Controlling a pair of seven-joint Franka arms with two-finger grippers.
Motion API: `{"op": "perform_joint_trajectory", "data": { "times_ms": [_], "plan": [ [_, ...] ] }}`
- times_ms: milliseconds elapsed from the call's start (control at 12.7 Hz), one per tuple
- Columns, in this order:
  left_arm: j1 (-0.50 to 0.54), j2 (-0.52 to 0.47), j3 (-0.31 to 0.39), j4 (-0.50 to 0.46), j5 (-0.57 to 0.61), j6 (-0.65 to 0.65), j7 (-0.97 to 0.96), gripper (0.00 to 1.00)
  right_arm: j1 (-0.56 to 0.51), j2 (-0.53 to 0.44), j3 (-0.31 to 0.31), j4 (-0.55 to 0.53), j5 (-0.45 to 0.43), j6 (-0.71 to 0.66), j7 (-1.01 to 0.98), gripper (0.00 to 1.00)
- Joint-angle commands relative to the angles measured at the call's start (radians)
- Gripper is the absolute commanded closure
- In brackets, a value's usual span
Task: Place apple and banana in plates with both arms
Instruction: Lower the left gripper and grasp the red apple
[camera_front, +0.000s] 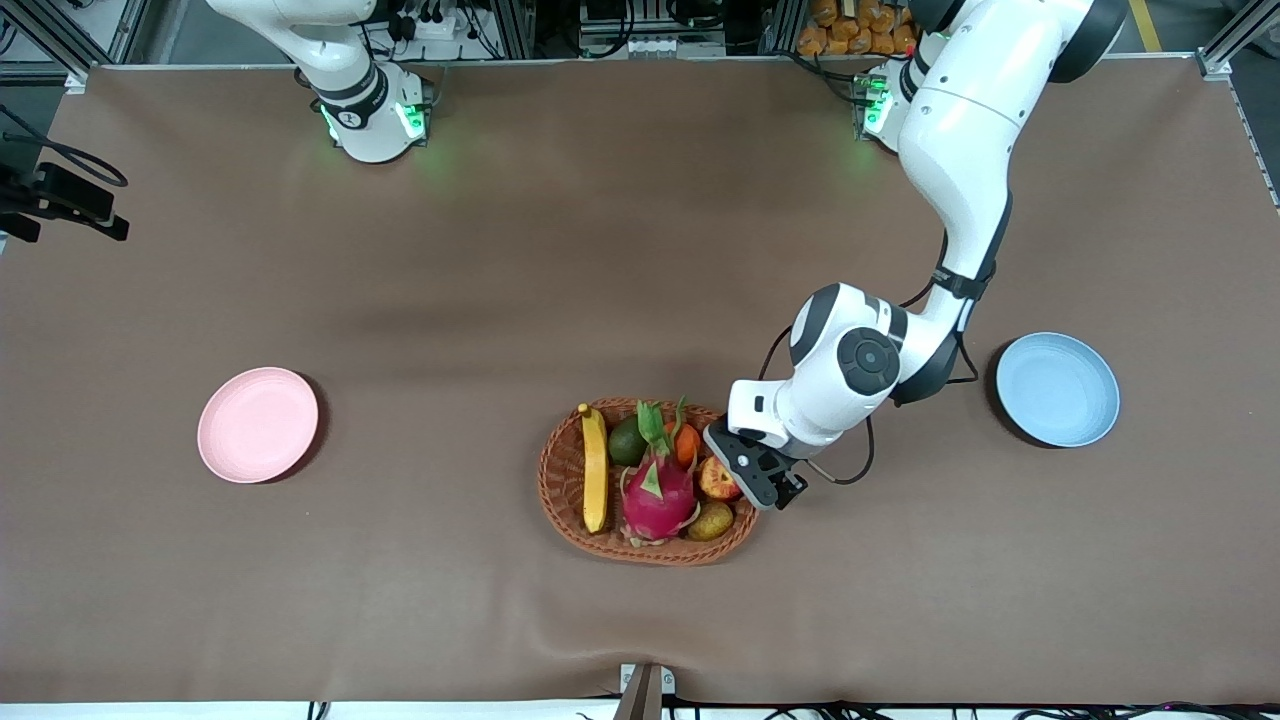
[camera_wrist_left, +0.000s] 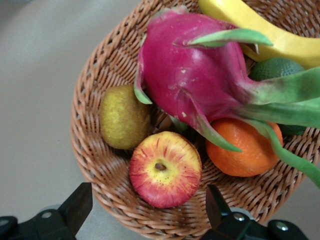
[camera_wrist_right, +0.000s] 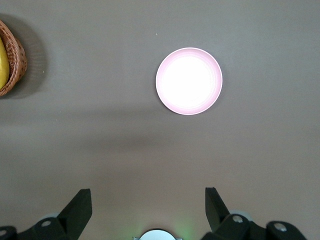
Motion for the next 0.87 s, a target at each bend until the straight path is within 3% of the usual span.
{"op": "perform_joint_trajectory", "data": {
  "times_ms": [0,789],
  "plan": [
    [-0.002,0.019,-0.008,0.019,-0.024,0.012,0.03,0.0,0.004,-0.001,0.001,-0.022,-0.003,0.001,-0.011,0.0],
    [-0.008,0.067,-0.024,0.022,-0.046,0.037,0.03,0.0,0.004,0.037,0.003,-0.022,0.01,0.012,-0.011,0.0]
  ]
}}
